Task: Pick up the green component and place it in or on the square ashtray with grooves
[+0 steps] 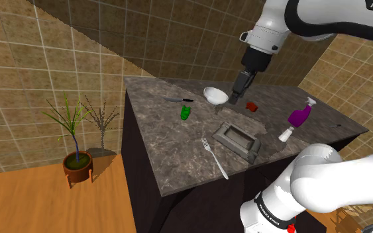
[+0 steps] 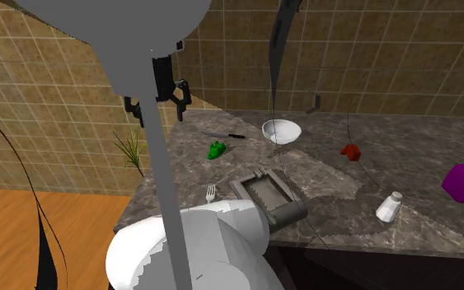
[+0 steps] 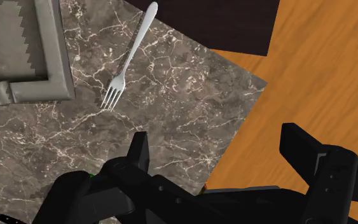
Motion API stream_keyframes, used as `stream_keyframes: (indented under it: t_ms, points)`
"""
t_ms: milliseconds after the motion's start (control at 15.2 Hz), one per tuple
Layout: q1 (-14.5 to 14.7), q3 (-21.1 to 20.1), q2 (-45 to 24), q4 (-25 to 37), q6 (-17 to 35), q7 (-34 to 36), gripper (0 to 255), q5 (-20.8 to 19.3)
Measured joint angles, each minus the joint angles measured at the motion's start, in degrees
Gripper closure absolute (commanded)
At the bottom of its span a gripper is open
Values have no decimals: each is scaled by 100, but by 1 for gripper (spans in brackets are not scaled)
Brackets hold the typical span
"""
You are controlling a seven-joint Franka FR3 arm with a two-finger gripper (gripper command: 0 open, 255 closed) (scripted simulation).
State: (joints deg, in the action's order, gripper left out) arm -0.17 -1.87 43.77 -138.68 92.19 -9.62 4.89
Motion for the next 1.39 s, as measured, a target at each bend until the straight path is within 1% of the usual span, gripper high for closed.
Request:
stream_keyframes:
  t_ms: [132,330,594,858,1386]
  points:
    - [-8,8,-61,-23,85,-21,0,-14]
    - [-87,137,-354,-159,537,-217,0,-147]
    - [-170,270,-1004,-224,1296,-435,0,-285]
    - [-249,402,-1802,-121,2057,-640,0,-390]
    - [-387,659,-3384,427,3221,-1052,0,-494]
